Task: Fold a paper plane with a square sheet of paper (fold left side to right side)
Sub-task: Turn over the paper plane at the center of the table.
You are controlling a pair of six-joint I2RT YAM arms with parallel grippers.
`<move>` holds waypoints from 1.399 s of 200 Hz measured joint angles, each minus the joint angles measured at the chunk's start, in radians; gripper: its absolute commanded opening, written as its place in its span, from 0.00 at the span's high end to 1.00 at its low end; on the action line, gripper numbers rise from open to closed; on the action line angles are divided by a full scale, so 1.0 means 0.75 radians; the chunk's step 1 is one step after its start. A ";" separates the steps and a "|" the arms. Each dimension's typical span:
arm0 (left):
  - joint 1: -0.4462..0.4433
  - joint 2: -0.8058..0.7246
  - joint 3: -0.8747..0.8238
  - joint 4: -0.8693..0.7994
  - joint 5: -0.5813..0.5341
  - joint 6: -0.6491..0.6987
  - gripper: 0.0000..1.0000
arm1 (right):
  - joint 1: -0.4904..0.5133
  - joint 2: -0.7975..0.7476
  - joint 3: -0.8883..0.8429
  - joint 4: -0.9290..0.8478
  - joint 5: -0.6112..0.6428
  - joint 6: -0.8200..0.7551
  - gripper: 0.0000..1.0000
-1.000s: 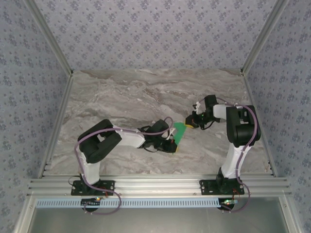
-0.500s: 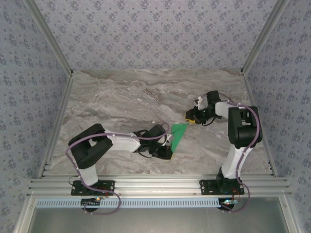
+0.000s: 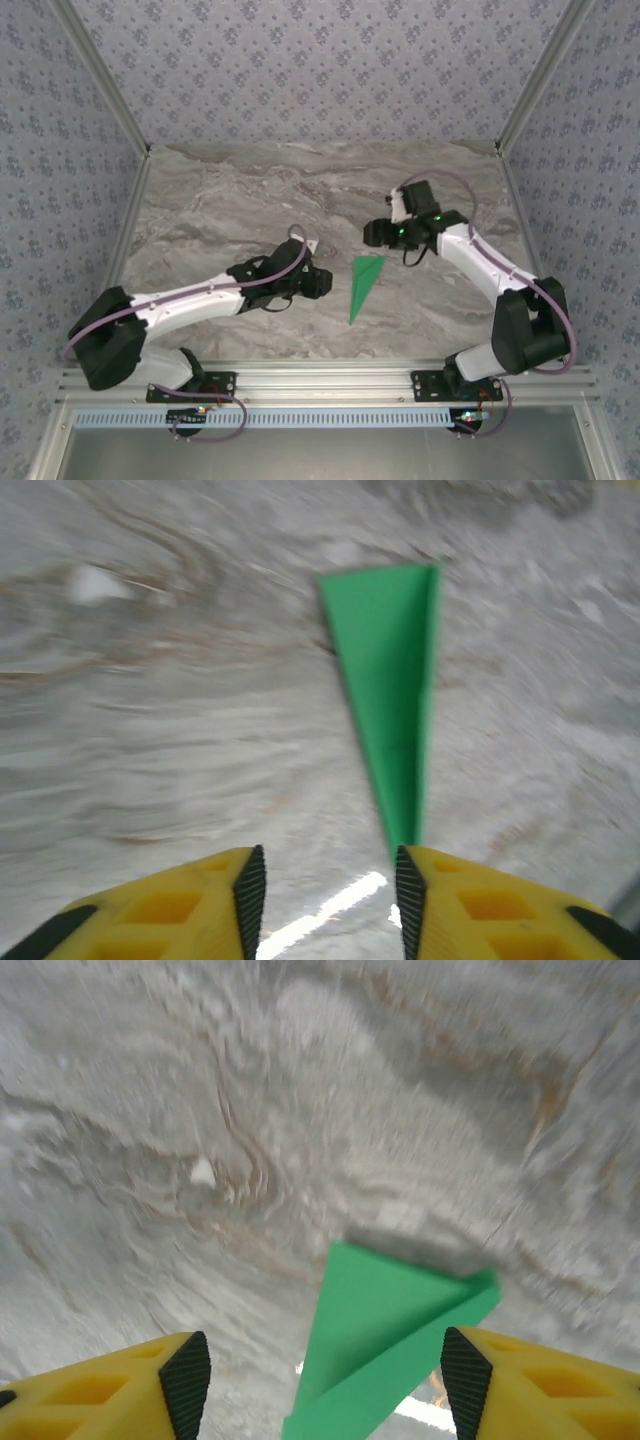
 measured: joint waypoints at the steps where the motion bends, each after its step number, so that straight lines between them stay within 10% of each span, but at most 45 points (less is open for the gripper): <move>1: 0.000 -0.004 -0.002 -0.002 -0.008 -0.002 0.54 | 0.008 -0.001 -0.003 -0.001 0.006 0.002 0.31; 91: 0.001 -0.166 -0.136 -0.087 -0.358 -0.080 0.51 | 0.407 0.179 -0.067 -0.099 0.460 0.329 0.34; 159: 0.001 -0.210 -0.148 -0.103 -0.388 -0.094 0.50 | 0.443 0.180 -0.068 -0.144 0.491 0.391 1.00; 226: 0.001 -0.275 -0.157 -0.151 -0.434 -0.099 0.48 | 0.481 -0.087 -0.064 -0.152 0.365 0.310 1.00; 280: 0.001 -0.375 -0.195 -0.180 -0.483 -0.125 0.44 | 0.319 -0.227 -0.340 0.290 -0.001 0.272 0.92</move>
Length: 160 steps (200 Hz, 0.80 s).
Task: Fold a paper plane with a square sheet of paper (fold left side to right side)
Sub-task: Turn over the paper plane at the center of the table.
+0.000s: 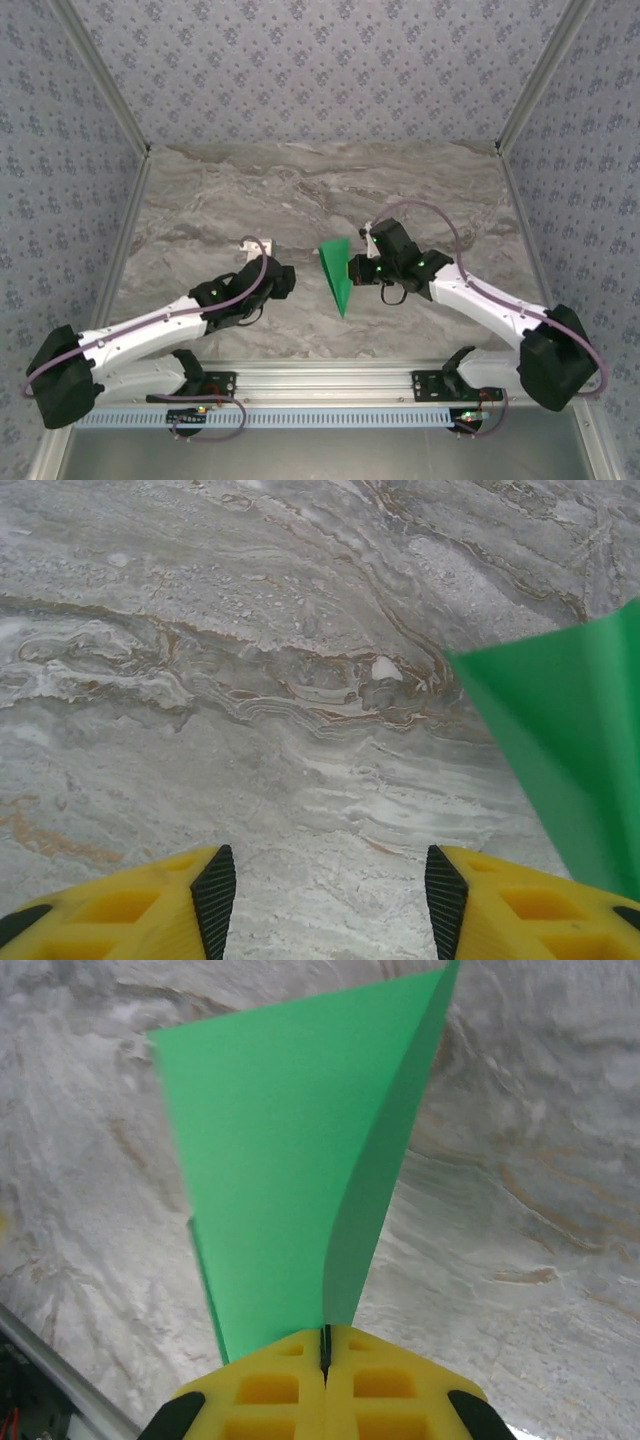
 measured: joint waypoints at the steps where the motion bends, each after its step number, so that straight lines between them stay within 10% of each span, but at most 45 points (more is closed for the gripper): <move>1: 0.000 -0.001 0.000 -0.001 0.000 -0.001 0.44 | -0.008 0.008 -0.010 0.009 -0.006 0.000 0.92; 59: 0.000 -0.012 -0.001 -0.035 -0.020 -0.010 0.37 | -0.125 0.107 -0.081 -0.101 0.045 -0.098 0.50; 160: 0.000 -0.054 -0.001 -0.052 -0.048 0.006 0.23 | 0.035 0.113 0.084 -0.387 0.130 -0.141 0.40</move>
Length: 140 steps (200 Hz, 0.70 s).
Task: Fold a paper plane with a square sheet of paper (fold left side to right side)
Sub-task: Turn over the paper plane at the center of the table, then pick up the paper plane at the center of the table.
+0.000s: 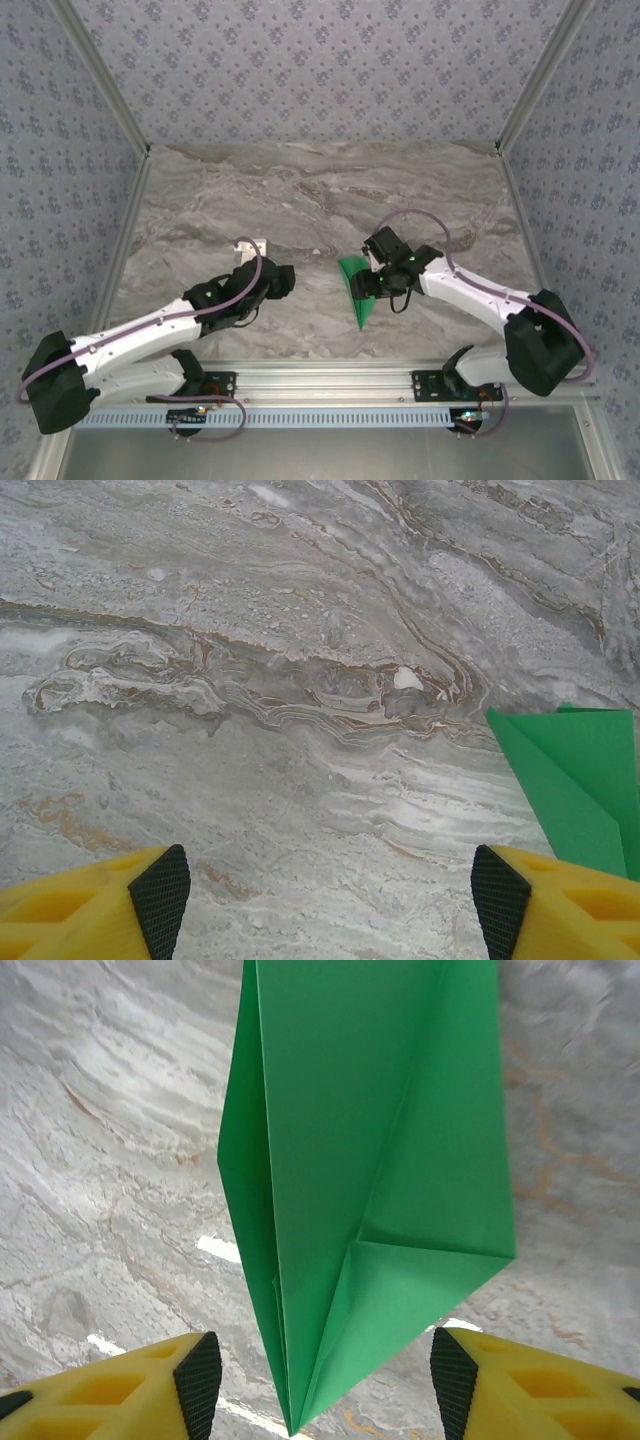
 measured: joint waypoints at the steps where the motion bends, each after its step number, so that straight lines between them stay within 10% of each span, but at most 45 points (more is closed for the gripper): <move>1: 0.000 0.000 0.000 0.000 0.000 -0.001 0.23 | 0.000 0.003 0.000 0.000 -0.003 0.000 0.40; 140: 0.005 0.000 0.000 -0.001 -0.001 -0.001 0.22 | 0.000 0.180 -0.001 0.052 -0.072 0.000 0.59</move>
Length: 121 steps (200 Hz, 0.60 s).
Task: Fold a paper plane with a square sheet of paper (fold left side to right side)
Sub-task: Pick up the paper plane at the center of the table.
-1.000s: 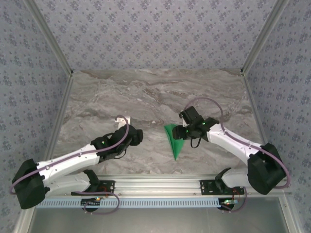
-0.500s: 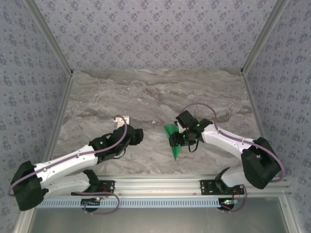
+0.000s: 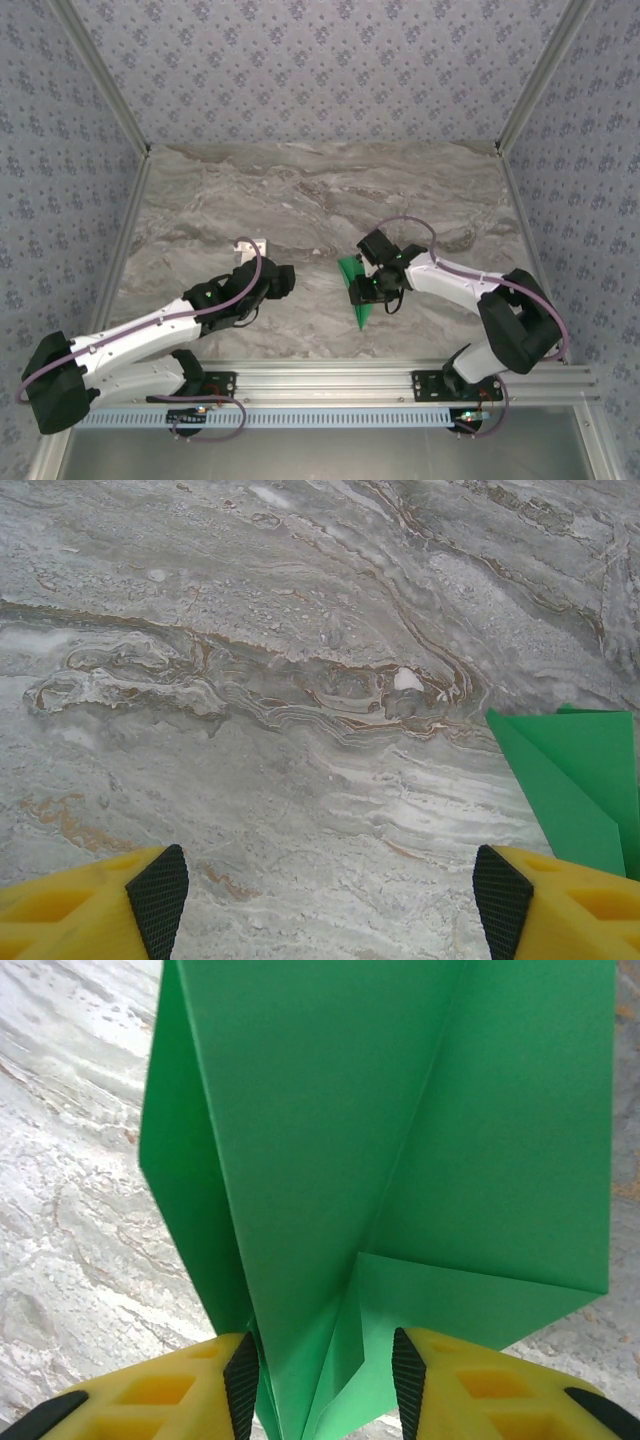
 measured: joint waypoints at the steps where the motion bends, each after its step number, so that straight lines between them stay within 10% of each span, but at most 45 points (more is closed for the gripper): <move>1: 0.000 0.000 0.000 0.000 0.001 0.000 0.22 | 0.000 0.001 0.000 0.001 0.000 0.000 0.59; 121: 0.001 0.000 0.000 -0.011 0.000 -0.001 0.22 | 0.047 0.140 0.048 0.039 0.016 0.011 0.79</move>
